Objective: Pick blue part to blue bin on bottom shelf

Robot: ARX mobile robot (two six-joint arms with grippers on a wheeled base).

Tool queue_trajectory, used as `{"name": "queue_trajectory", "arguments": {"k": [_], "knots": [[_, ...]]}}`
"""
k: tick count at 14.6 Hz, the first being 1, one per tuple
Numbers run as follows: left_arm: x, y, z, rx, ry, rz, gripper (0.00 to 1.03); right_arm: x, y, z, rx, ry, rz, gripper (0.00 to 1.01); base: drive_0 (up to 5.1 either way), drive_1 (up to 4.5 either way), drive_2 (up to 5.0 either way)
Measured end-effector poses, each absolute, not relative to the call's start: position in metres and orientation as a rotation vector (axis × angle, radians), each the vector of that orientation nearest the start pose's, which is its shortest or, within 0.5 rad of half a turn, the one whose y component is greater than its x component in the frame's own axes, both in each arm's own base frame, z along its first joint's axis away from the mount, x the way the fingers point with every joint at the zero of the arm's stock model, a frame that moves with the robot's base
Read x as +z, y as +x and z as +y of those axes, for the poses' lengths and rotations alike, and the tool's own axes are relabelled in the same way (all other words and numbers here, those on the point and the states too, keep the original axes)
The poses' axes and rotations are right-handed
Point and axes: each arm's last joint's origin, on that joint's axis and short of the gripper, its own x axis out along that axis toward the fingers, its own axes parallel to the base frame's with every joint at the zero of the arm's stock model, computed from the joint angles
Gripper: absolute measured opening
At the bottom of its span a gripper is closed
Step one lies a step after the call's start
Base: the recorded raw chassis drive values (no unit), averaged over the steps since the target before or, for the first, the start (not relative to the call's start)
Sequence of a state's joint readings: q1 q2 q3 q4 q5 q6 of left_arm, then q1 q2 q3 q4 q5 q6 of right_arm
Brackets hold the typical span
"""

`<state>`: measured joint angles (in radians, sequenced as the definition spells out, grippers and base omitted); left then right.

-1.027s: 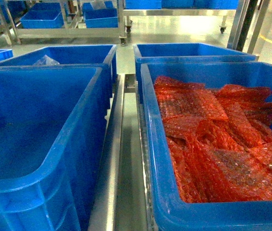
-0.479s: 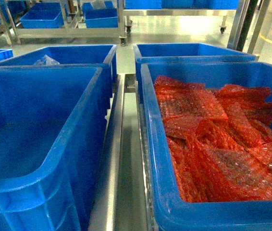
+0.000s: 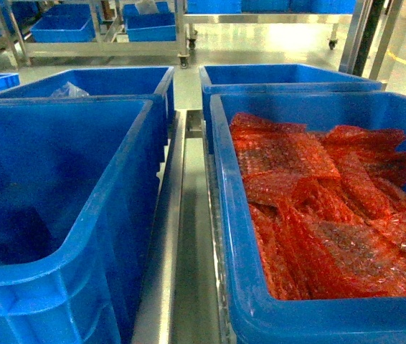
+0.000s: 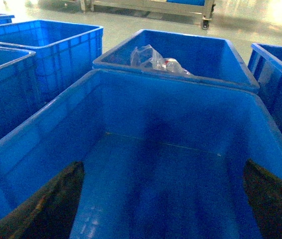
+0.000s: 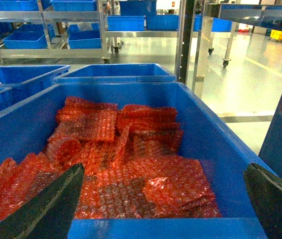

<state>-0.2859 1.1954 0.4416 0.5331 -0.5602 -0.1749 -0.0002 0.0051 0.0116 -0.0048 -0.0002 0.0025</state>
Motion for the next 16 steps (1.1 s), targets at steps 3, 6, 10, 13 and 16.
{"name": "queue_trajectory", "arguments": {"k": [3,6,10,13,16], "knots": [[0.199,0.213,-0.037,0.059,-0.059,0.017,0.76,0.167,0.097,0.0,0.0,0.002,-0.001,0.98,0.0,0.0,0.0],[0.188,0.186,-0.023,0.005,-0.017,0.009,0.36,0.167,0.097,0.0,0.0,0.002,-0.001,0.98,0.0,0.0,0.0],[0.178,0.161,-0.011,0.004,-0.016,0.012,0.02,0.167,0.097,0.0,0.0,0.002,-0.001,0.98,0.0,0.0,0.0],[0.172,0.147,0.001,0.017,-0.017,-0.009,0.02,0.167,0.097,0.0,0.0,0.002,-0.001,0.98,0.0,0.0,0.0],[0.166,0.137,0.0,-0.001,-0.016,0.007,0.02,0.167,0.097,0.0,0.0,0.002,-0.002,0.98,0.0,0.0,0.0]]}}
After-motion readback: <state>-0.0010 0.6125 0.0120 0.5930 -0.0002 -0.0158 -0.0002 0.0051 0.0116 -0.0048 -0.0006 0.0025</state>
